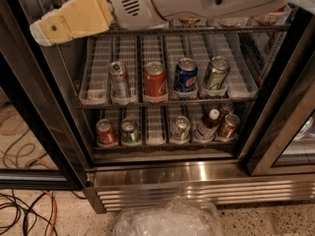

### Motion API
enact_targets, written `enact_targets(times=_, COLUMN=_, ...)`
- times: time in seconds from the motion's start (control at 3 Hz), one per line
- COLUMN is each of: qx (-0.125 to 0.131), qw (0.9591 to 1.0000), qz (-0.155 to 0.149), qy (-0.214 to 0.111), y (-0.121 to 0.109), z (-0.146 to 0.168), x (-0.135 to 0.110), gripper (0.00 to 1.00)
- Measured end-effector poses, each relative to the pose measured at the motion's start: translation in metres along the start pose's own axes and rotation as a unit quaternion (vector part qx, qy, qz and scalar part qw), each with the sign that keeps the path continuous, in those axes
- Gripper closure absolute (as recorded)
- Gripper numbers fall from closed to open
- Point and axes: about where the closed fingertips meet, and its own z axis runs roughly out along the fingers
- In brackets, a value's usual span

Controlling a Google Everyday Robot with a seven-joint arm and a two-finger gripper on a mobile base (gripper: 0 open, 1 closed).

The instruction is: Pick redbull can from top shelf of fridge

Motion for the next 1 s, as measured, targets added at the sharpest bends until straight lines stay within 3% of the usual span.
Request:
enact_targets(times=0.33, qx=0.010, qw=0.9999, qz=0.005, qy=-0.003, y=0.011, z=0.011, x=0.001, gripper=0.00)
enact_targets(times=0.67, qx=0.055, qw=0.9985, qz=-0.004, qy=-0.003, y=0.036, z=0.031, x=0.002, gripper=0.00)
enact_targets(times=1.0, qx=0.119, qw=0.9923, qz=-0.030, qy=-0.009, y=0.053, z=0.025, x=0.002, gripper=0.00)
